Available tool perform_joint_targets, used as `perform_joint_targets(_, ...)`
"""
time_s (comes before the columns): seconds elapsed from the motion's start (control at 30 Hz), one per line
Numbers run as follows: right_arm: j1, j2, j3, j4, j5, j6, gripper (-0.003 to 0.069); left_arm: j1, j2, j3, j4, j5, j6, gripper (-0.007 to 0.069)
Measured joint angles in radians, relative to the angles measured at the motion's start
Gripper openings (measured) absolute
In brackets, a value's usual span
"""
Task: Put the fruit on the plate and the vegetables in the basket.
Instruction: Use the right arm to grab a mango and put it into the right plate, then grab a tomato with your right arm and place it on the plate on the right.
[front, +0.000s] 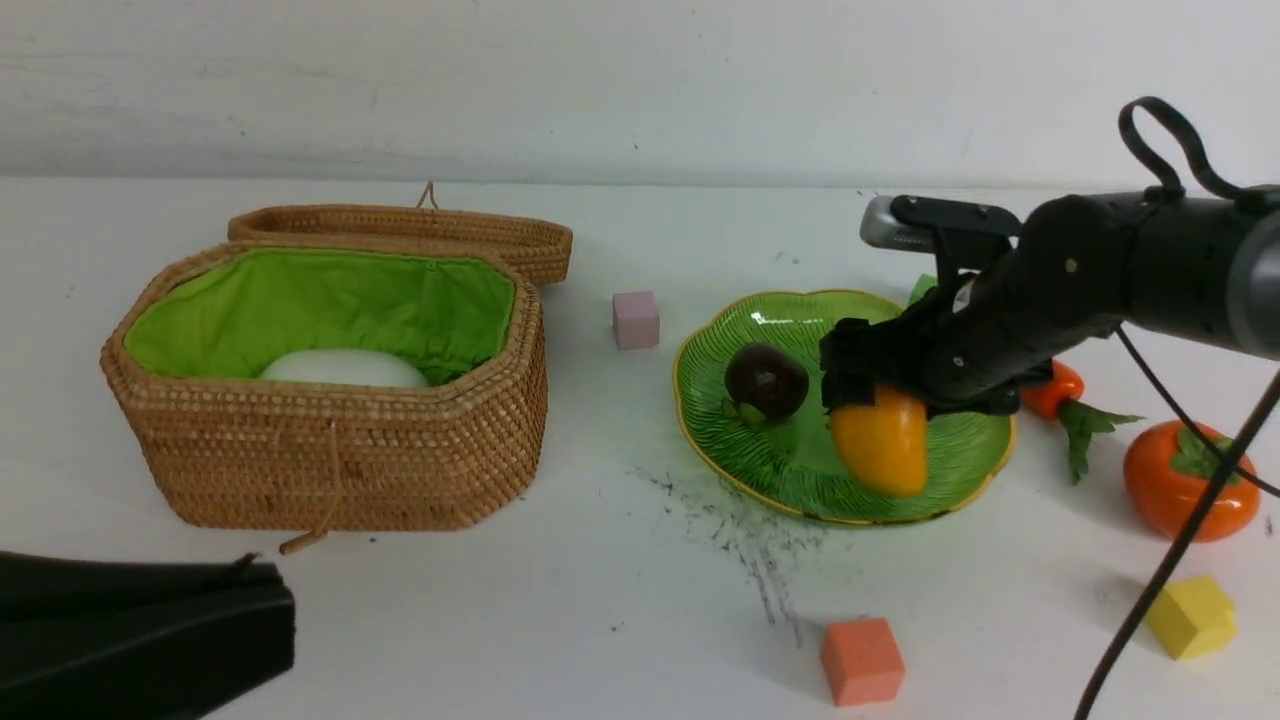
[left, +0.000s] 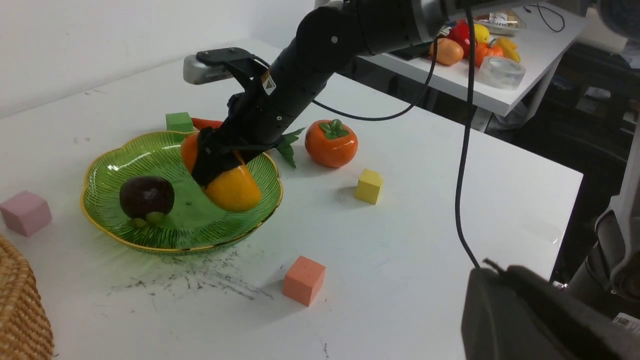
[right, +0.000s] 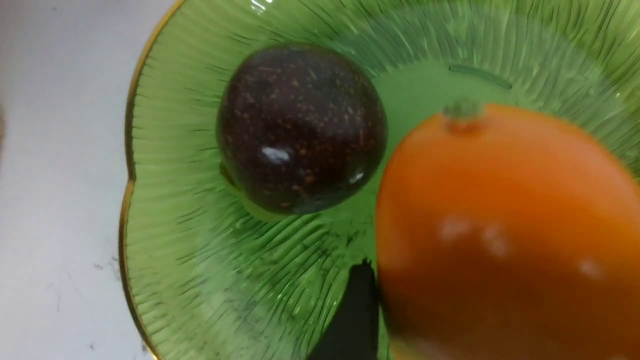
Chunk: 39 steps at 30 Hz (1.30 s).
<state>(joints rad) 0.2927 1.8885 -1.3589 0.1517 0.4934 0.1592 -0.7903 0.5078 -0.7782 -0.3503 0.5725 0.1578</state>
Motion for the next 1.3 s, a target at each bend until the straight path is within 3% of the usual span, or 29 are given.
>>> perform_joint_targets(0.17, 0.000, -0.078, 0.000, 0.007, 0.050, 0.000, 0.0626, 0.000, 0.004, 0.000, 0.000, 0.000, 0.000, -0.0002)
perform_joint_targets(0.4, -0.012, -0.297, -0.001, -0.105, 0.294, 0.005, 0.0414, 0.000, 0.005, 0.000, 0.000, 0.000, 0.000, 0.0002)
perform_joint_targets(0.5, -0.075, -0.366, -0.002, -0.203, 0.488, 0.060, 0.0287, 0.000, 0.005, 0.000, 0.000, 0.000, 0.000, 0.0005)
perform_joint_targets(0.6, -0.185, -0.368, 0.002, -0.252, 0.643, 0.091, 0.0249, 0.000, 0.005, 0.000, 0.000, 0.000, 0.000, 0.0007)
perform_joint_targets(0.67, -0.240, -0.362, 0.019, -0.256, 0.652, 0.093, 0.0259, 0.000, 0.005, 0.000, 0.000, 0.000, 0.000, 0.0008)
perform_joint_targets(0.83, -0.427, -0.339, 0.089, -0.182, 0.548, 0.095, 0.0370, 0.000, 0.005, 0.000, 0.000, -0.002, 0.000, 0.0009)
perform_joint_targets(0.9, -0.511, -0.308, 0.117, -0.087, 0.470, 0.077, 0.0466, 0.000, 0.005, 0.000, 0.000, -0.009, 0.000, 0.0009)
perform_joint_targets(1.1, -0.645, -0.156, 0.128, 0.191, 0.337, -0.069, 0.0621, 0.000, 0.005, 0.000, 0.000, -0.019, 0.000, 0.0010)
perform_joint_targets(1.3, -0.672, -0.007, 0.129, 0.430, 0.284, -0.277, 0.0632, 0.000, 0.005, 0.000, 0.000, -0.021, 0.000, 0.0009)
